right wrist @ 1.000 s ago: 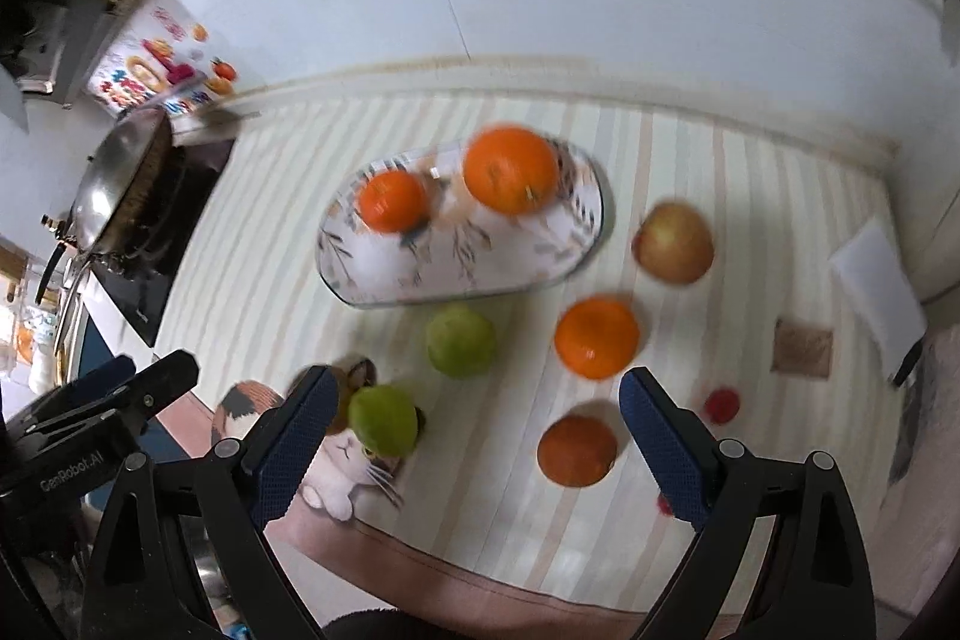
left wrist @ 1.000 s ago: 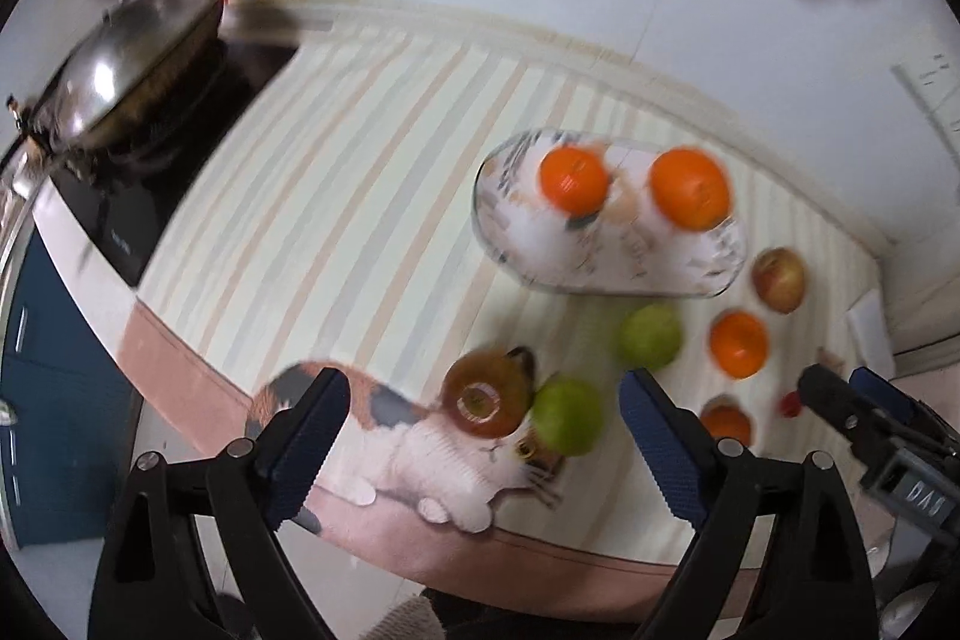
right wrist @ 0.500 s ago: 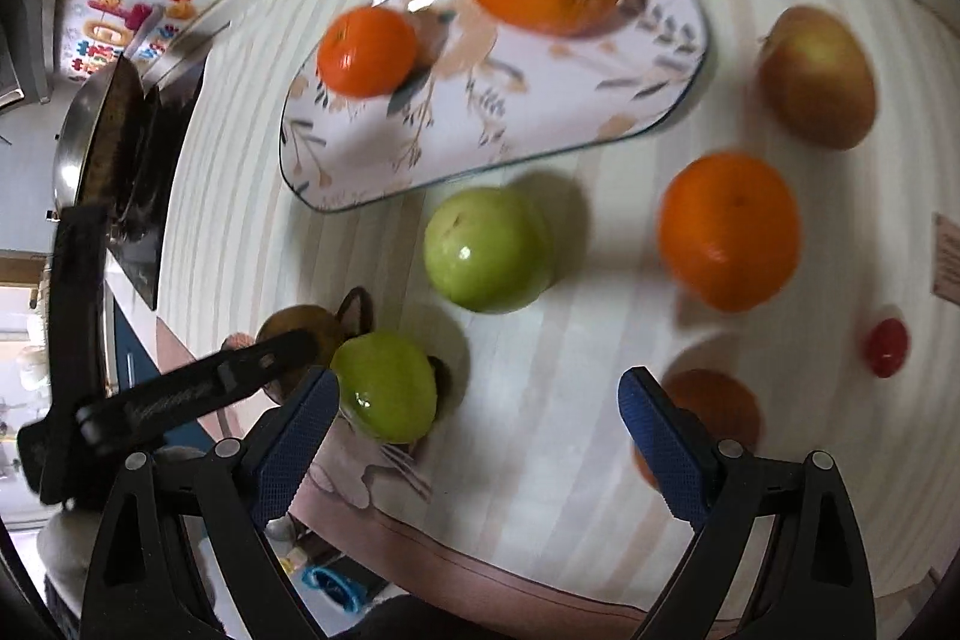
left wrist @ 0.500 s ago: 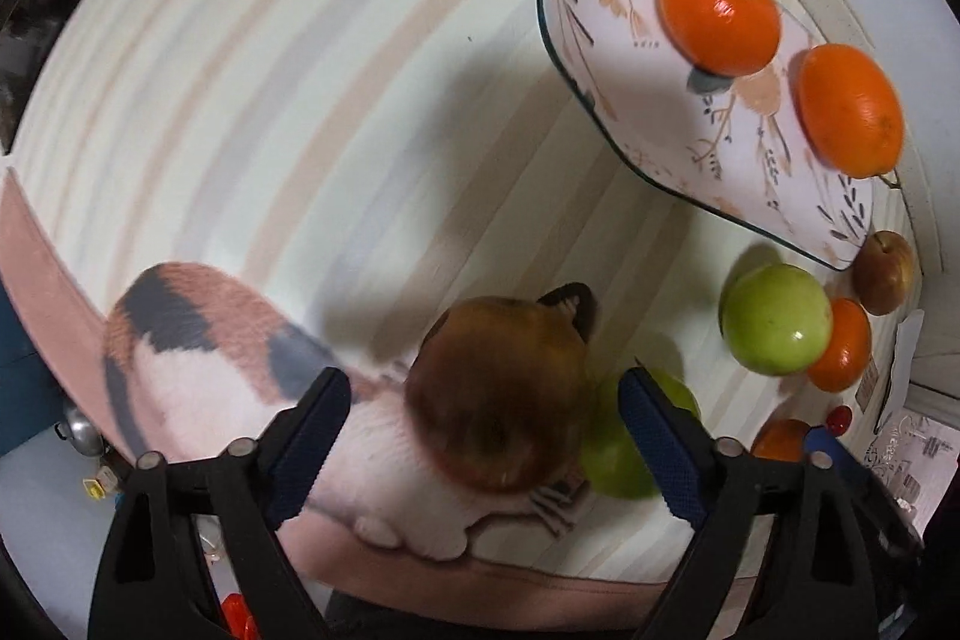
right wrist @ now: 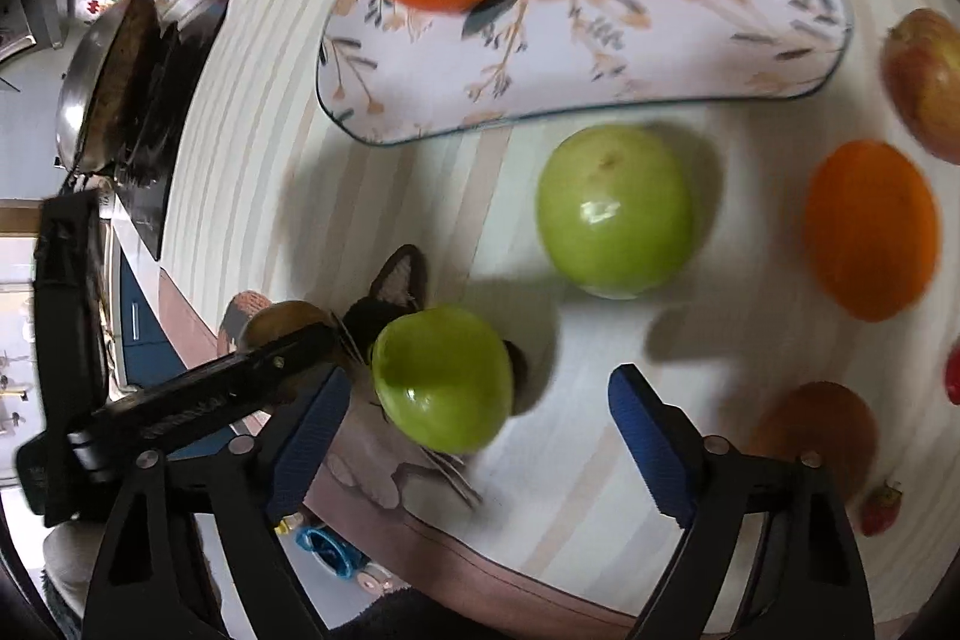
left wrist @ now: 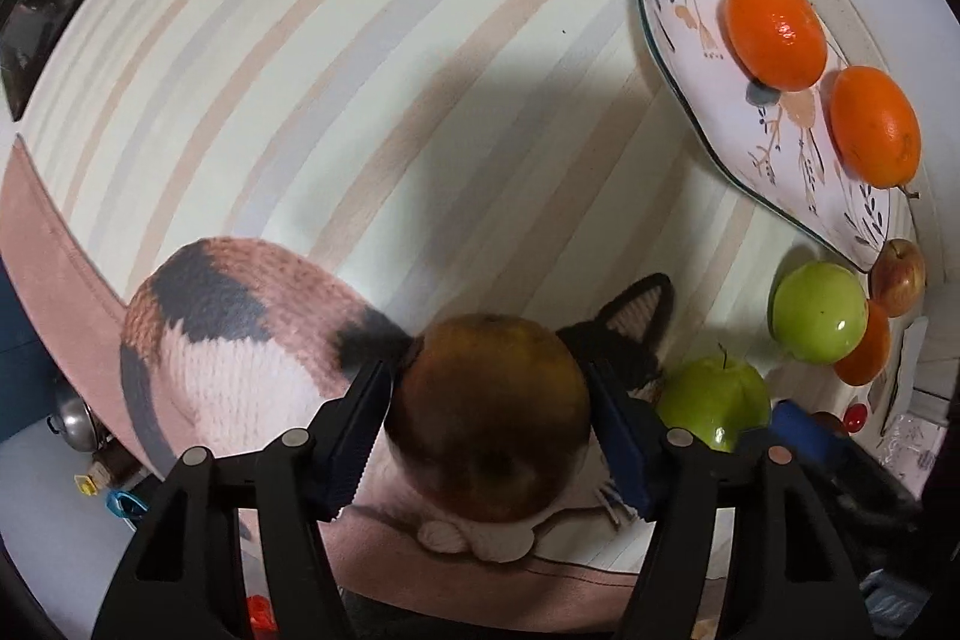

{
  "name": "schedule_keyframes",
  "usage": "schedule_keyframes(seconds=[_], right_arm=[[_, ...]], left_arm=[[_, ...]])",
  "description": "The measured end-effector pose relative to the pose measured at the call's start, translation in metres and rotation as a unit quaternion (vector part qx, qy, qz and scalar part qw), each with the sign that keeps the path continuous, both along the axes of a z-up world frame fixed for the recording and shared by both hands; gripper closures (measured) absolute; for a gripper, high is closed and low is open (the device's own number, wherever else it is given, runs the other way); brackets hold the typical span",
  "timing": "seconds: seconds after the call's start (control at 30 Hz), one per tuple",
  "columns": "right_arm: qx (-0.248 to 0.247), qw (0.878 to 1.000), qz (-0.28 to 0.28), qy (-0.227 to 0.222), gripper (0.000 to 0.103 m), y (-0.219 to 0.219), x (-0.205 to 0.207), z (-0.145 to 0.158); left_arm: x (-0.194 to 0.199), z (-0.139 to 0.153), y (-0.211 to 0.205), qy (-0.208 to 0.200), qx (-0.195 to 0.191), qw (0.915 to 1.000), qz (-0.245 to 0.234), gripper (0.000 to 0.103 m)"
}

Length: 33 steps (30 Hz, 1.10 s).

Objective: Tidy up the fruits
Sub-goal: 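Grasp the dark red apple with the left tool while the right tool grasps a green apple, then carry the dark red apple and green apple over the plate with both tools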

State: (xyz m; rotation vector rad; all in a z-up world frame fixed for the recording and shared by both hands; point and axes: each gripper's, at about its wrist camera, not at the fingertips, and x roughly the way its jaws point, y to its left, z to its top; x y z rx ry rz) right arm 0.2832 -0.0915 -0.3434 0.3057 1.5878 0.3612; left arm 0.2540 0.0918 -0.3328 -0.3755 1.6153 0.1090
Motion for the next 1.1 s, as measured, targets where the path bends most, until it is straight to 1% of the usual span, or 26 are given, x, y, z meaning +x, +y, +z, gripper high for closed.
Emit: schedule_keyframes(seconds=[0.07,0.17,0.2,0.23,0.4,0.53,0.6,0.67,0.77,0.87,0.9,0.93,1.03,1.1], right_arm=[[0.005,1.0,0.004,0.009,0.02,0.006,0.001,-0.009],[0.009,1.0,0.014,0.017,0.029,0.015,0.0,-0.02],[0.008,1.0,0.015,0.001,0.042,0.015,-0.001,-0.017],[0.013,1.0,0.021,-0.004,0.044,0.018,0.0,-0.016],[-0.004,0.999,0.025,-0.02,0.044,0.022,-0.005,-0.012],[0.0,0.999,0.022,-0.027,0.044,0.017,-0.009,-0.002],[0.006,0.999,0.02,-0.036,0.044,0.013,-0.011,0.007],[0.015,0.999,0.016,-0.05,0.044,0.007,-0.011,0.023],[0.027,0.997,0.001,-0.071,0.044,-0.003,-0.007,0.046],[0.035,0.994,-0.019,-0.097,0.044,-0.015,0.008,0.069],[0.035,0.993,-0.025,-0.106,0.044,-0.019,0.017,0.075],[0.033,0.993,-0.028,-0.112,0.044,-0.021,0.024,0.078],[0.018,0.991,-0.04,-0.127,0.044,-0.025,0.051,0.081],[0.005,0.991,-0.042,-0.13,0.044,-0.022,0.068,0.076]], left_arm=[[0.003,-0.005,-0.001,0.005,-0.004,1.0,-0.002,0.038],[0.003,-0.009,-0.005,0.007,0.003,1.0,-0.006,0.039],[0.002,-0.009,-0.006,0.007,0.005,0.9999,-0.007,0.039],[0.001,-0.009,-0.007,0.006,0.006,0.9999,-0.007,0.039],[0.005,-0.005,-0.021,0.003,0.021,0.9997,-0.009,0.04],[0.002,0.003,-0.021,-0.001,0.014,0.9999,-0.004,0.04],[0.001,0.011,-0.023,-0.008,0.008,0.9999,-0.004,0.04],[0.002,0.022,-0.024,-0.017,0.002,0.9998,-0.006,0.04],[0.011,0.047,-0.029,-0.038,-0.015,0.9992,-0.005,0.04],[0.029,0.074,-0.037,-0.064,-0.04,0.9971,-0.006,0.04],[0.037,0.081,-0.04,-0.071,-0.047,0.9963,-0.006,0.04],[0.052,0.087,-0.034,-0.075,-0.051,0.9959,-0.006,0.04],[0.085,0.097,-0.04,-0.086,-0.043,0.9951,-0.023,0.04],[0.11,0.093,-0.043,-0.083,-0.035,0.9954,-0.032,0.04]])
